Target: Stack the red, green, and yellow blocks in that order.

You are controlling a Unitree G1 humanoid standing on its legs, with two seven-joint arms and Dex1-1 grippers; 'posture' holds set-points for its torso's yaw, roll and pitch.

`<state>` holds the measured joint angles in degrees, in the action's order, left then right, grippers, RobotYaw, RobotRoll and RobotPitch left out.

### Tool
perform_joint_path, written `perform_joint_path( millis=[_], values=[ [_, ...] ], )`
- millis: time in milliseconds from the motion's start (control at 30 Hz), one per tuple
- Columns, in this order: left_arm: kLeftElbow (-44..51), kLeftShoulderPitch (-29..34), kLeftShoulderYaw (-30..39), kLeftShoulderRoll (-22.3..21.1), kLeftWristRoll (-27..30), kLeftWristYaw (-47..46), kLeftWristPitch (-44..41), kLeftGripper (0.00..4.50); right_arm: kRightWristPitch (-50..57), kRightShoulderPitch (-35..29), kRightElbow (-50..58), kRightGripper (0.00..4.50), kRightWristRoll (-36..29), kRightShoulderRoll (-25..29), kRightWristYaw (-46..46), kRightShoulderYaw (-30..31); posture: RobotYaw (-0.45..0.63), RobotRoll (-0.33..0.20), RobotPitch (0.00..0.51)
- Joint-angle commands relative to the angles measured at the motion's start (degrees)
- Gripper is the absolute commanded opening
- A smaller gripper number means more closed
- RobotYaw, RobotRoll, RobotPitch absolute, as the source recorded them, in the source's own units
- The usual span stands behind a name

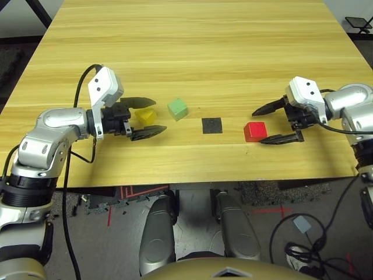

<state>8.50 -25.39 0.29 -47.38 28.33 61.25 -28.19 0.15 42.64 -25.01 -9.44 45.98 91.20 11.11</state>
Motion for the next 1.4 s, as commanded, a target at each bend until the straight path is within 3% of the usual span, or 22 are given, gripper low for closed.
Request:
perform_joint_path(
  millis=[33,67,233,267,567,833,1100,1400],
  values=[
    [2.0,1.1,0.2,-0.5,-0.1,0.1,-1.0,4.50,-1.0,-0.7,-0.8,4.12,1.7,0.0,-0.1,0.9,0.22,-0.057,0.246],
    [2.3,1.1,0.2,-0.5,0.0,0.3,-1.0,4.50,-1.2,-0.7,-1.0,3.94,2.2,0.0,-0.4,1.0,0.22,-0.056,0.247],
    [3.0,1.0,-0.1,-0.2,0.2,0.7,-1.0,4.50,-3.0,0.2,-2.5,2.15,4.4,-0.3,-1.0,1.6,0.23,-0.056,0.250],
    [3.2,1.0,-0.2,-0.2,0.4,1.0,-1.0,4.50,-3.1,0.7,-2.5,2.03,4.2,-0.8,-1.0,1.6,0.23,-0.057,0.252],
    [4.7,-0.9,-2.1,1.6,1.2,2.8,-1.2,4.50,1.1,5.9,-0.7,2.04,4.4,-8.9,-3.6,3.2,0.24,-0.063,0.247],
    [4.2,-3.3,-3.7,4.6,0.3,4.0,1.8,4.50,-1.1,9.8,-6.0,2.04,6.5,-15.0,-6.0,5.2,0.29,-0.069,0.242],
    [5.1,-3.0,-4.1,5.5,-1.1,3.7,4.3,4.50,-5.4,13.2,-13.2,2.04,8.3,-17.9,-6.3,5.6,0.34,-0.073,0.246],
    [5.4,-1.9,-3.2,5.3,-1.3,-0.6,0.4,4.50,-6.3,13.8,-16.2,2.04,9.2,-18.8,-5.7,5.9,0.35,-0.065,0.254]
  ],
)
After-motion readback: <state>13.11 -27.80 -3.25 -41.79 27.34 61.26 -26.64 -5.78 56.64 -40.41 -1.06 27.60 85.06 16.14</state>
